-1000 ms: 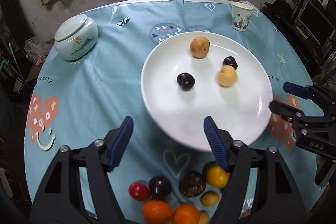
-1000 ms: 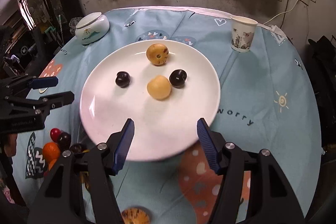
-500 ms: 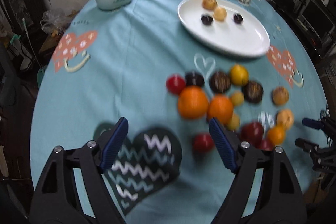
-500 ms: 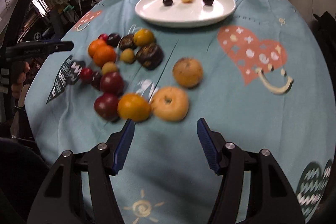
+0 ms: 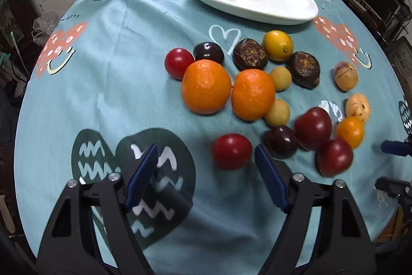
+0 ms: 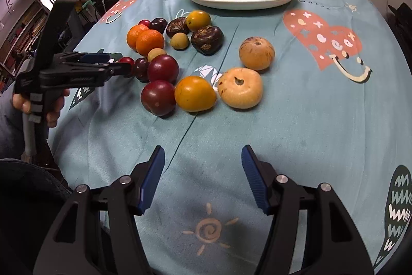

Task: Organize fruits
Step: 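Grasp a red plum with the left tool while the right tool grasps a tan pear, then carry the red plum and tan pear to the plate and release both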

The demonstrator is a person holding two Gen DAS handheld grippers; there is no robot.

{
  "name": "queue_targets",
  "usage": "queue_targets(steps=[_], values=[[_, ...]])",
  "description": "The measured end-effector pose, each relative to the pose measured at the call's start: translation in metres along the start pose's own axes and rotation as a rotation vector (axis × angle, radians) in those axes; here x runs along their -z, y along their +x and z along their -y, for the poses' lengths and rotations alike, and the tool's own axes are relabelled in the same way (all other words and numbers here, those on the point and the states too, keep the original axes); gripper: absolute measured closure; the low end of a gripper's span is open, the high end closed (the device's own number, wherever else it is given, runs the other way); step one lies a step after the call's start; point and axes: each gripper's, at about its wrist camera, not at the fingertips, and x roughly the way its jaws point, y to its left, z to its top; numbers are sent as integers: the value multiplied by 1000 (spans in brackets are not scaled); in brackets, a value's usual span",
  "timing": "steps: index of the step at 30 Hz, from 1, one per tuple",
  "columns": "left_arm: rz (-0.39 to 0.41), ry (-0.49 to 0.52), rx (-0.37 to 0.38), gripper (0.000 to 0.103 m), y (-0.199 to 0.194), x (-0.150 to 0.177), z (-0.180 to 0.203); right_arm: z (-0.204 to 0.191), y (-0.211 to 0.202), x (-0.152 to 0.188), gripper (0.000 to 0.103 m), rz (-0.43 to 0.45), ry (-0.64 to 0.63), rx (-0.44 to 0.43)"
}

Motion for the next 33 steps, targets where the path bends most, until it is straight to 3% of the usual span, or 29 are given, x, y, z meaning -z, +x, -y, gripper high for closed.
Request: queue_targets(steps=[1, 3, 10, 15, 18, 21, 33], values=[[4, 2, 22, 38, 2, -2, 1, 0, 1, 0, 40, -3, 4, 3], [-2, 20, 90, 72, 3, -4, 4, 0, 1, 2, 40, 1, 12, 16], [-8, 30, 121, 73, -11, 2, 13, 16, 4, -16, 40, 67, 46, 118], [-5, -20, 131, 73, -25, 7, 5, 22, 19, -35, 40, 61, -42, 185], [1, -30, 131, 73, -32, 11, 4, 22, 32, -45, 43, 36, -92, 175], [6, -35, 130, 73, -36, 10, 5, 22, 41, -54, 56, 17, -111, 139], [38, -15, 169, 73, -48, 1, 13, 37, 12, -27, 57, 42, 23, 73]])
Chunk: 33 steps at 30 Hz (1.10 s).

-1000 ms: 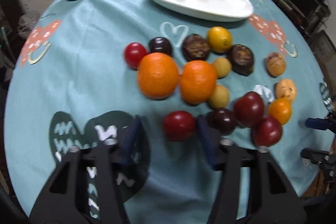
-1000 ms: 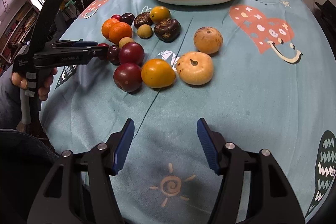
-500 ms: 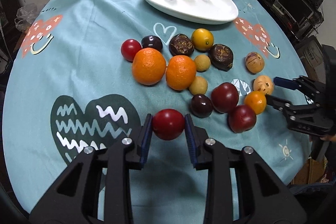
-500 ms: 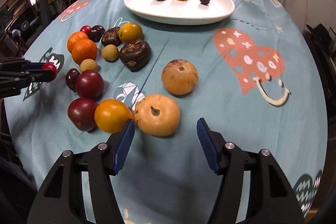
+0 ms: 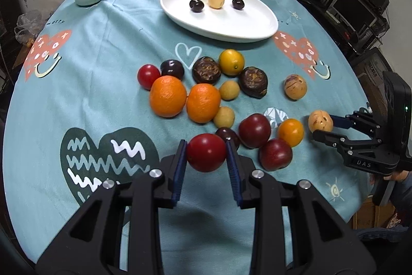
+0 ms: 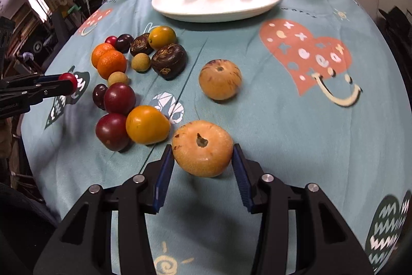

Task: Organize fruits
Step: 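Carry the red plum and tan pear to the plate and release both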

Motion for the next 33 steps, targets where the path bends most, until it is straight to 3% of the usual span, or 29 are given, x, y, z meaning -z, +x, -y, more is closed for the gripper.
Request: queue_targets(steps=[6, 17, 21, 28, 33], values=[[39, 40, 22, 72, -11, -19, 13, -1, -23, -6, 57, 68, 43, -16], [147, 83, 3, 72, -35, -82, 33, -17, -65, -72, 57, 245, -5, -57], [154, 83, -12, 72, -33, -88, 36, -20, -61, -80, 57, 241, -21, -70], [75, 68, -8, 72, -4, -85, 36, -21, -27, -70, 57, 144, -4, -106], [86, 79, 1, 72, 0, -99, 41, -13, -23, -77, 57, 149, 9, -112]])
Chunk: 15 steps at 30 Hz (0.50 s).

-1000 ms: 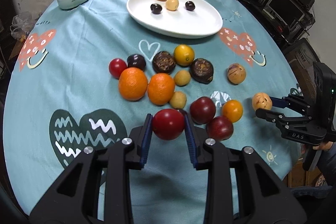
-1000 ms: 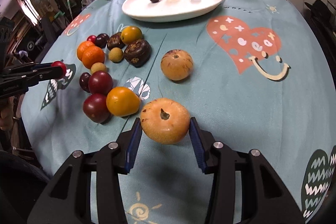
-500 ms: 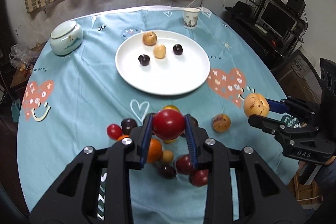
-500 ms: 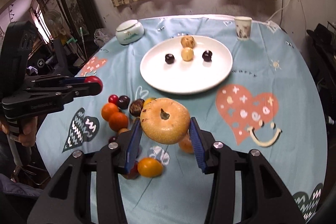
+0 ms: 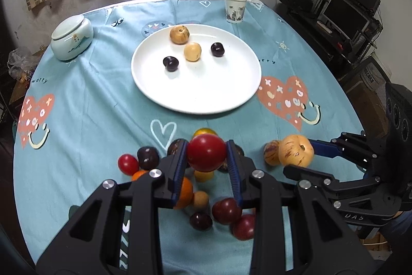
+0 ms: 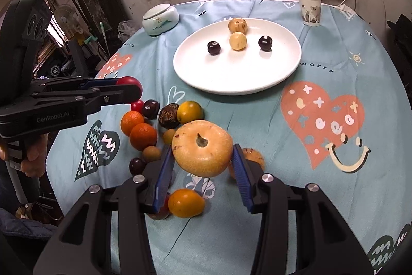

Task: Organize fruits
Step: 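Carry the red plum and tan pear to the plate and release both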

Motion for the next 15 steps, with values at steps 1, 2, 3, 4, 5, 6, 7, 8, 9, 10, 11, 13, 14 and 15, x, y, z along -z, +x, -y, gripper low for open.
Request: queue_targets(steps=[1, 2, 3, 4, 5, 6, 7, 8, 9, 10, 11, 13, 14, 15], values=[[3, 5, 1, 72, 2, -5, 1, 2, 0, -2, 57, 2, 1, 2], [4, 7, 0, 72, 3, -8, 2, 4, 1, -5, 57, 5, 3, 4], [7, 11, 1, 72, 5, -14, 2, 6, 2, -7, 57, 7, 4, 5], [10, 15, 3, 72, 6, -18, 3, 8, 2, -12, 57, 13, 3, 8], [14, 21, 3, 72, 7, -23, 4, 9, 2, -16, 57, 17, 0, 9], [21, 26, 2, 72, 8, -29, 5, 11, 2, -22, 57, 26, -5, 12], [28, 31, 3, 72, 9, -35, 5, 13, 2, -28, 57, 34, -7, 15], [37, 34, 3, 72, 9, -42, 5, 14, 2, -35, 57, 45, -10, 16], [44, 37, 3, 72, 9, -47, 6, 15, 1, -42, 57, 59, -15, 17], [54, 39, 2, 72, 9, -53, 5, 16, 0, -48, 57, 71, -19, 19], [59, 40, 3, 72, 10, -58, 5, 17, -1, -55, 57, 84, -24, 18], [71, 44, 4, 72, 11, -68, 4, 19, -1, -68, 57, 102, -33, 18], [75, 45, 3, 72, 11, -72, 3, 20, -1, -74, 57, 111, -36, 20], [79, 45, 3, 72, 13, -76, 2, 21, -1, -79, 57, 118, -37, 19]])
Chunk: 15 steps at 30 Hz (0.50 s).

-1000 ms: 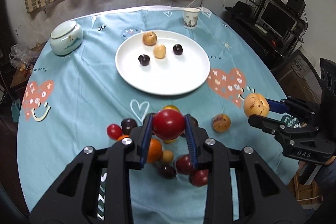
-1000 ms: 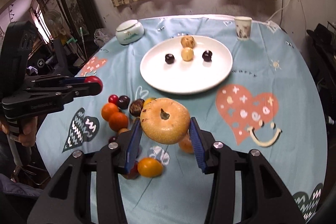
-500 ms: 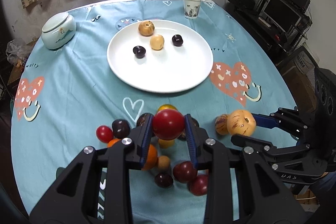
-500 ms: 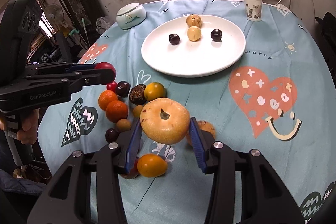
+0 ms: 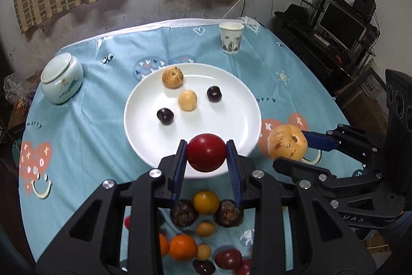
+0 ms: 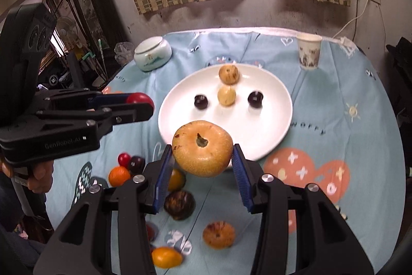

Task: Organize fruits
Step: 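Carry the red plum and tan pear to the plate and release both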

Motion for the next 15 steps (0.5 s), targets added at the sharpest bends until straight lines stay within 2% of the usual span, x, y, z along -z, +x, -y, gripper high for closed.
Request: queue_targets(steps=[5, 15], values=[[-1, -22, -5, 72, 11, -11, -11, 7, 6, -18, 57, 32, 4, -8], [-37, -54, -15, 72, 32, -11, -24, 20, 27, -20, 57, -6, 29, -8]])
